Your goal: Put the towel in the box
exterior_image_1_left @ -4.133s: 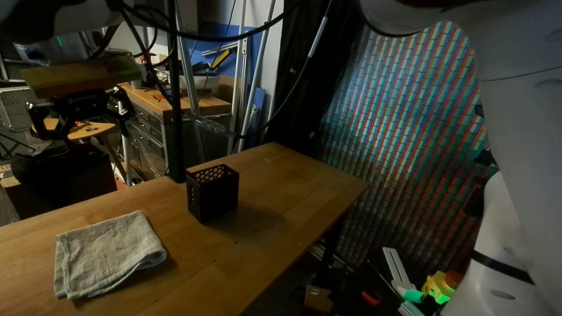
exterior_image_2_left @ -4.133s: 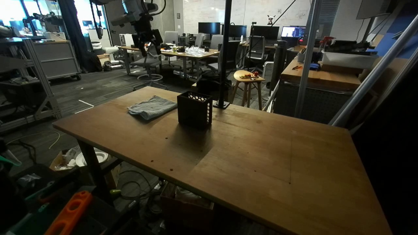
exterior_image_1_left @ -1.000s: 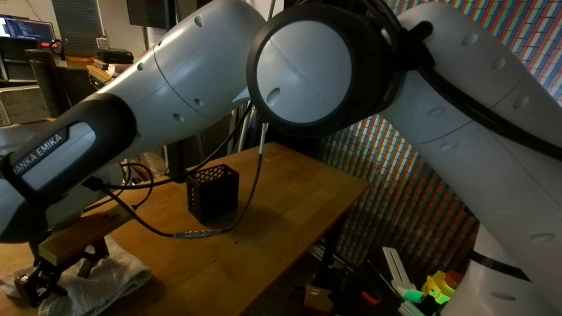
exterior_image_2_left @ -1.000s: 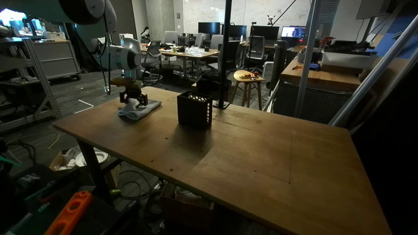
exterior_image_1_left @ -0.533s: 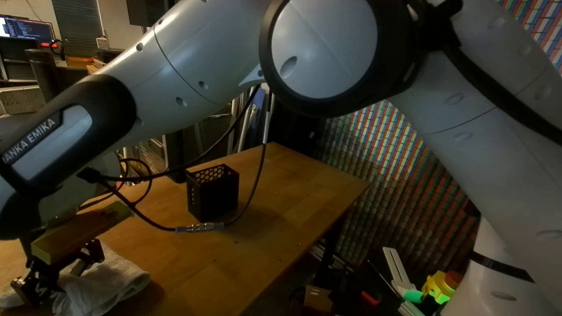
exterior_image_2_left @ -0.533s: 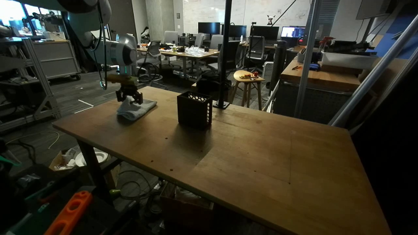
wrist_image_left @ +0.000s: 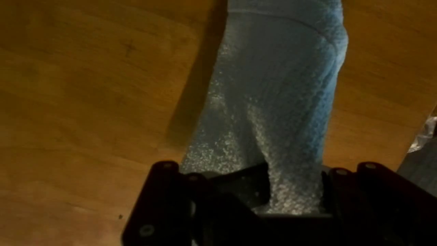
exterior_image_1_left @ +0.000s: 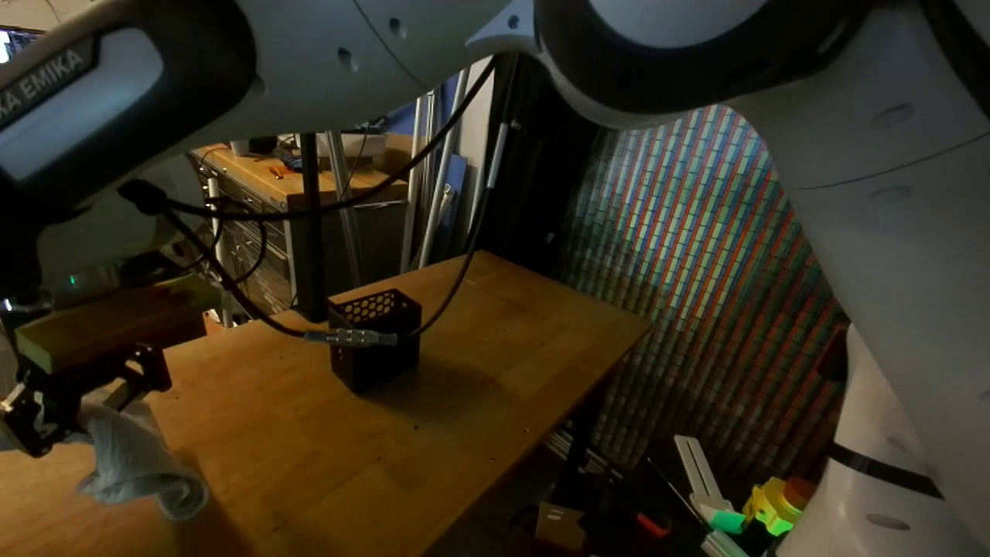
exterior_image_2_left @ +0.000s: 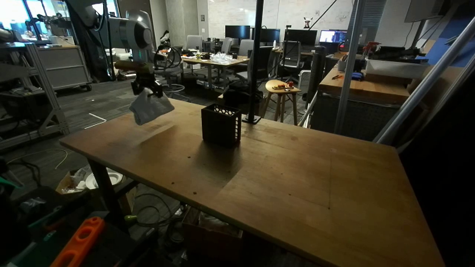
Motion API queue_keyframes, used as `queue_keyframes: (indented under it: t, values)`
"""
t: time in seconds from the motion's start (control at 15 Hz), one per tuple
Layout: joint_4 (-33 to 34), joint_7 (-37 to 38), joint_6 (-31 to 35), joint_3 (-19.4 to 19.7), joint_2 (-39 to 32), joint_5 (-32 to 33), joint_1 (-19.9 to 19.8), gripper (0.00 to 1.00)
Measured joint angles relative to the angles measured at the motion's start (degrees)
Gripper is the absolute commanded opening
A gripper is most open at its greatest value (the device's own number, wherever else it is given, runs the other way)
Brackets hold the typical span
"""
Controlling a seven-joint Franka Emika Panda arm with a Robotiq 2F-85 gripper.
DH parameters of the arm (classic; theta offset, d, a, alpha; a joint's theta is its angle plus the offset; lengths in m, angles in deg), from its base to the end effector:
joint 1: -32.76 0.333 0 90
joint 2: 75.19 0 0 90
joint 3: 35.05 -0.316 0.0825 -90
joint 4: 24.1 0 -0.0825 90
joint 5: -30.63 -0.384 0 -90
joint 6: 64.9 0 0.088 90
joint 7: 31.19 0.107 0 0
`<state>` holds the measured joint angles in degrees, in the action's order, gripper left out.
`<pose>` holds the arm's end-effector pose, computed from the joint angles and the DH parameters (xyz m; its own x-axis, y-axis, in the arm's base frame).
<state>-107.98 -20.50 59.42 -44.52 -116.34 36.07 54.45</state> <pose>0.6279 0.3506 0.2608 0.9319 0.3625 -0.0074 0.3622 -0.9316 -0.0294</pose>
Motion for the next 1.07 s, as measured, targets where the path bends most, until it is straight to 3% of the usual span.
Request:
queue_keyframes:
  t: [0.4, 1.07]
  values:
    - [-1.40, 2.03, -6.67, 5.37, 7.96, 1.63, -1.89, 0.00]
    - [-15.04, -1.65, -8.61, 9.75, 20.96, 6.43, -13.30, 0.00]
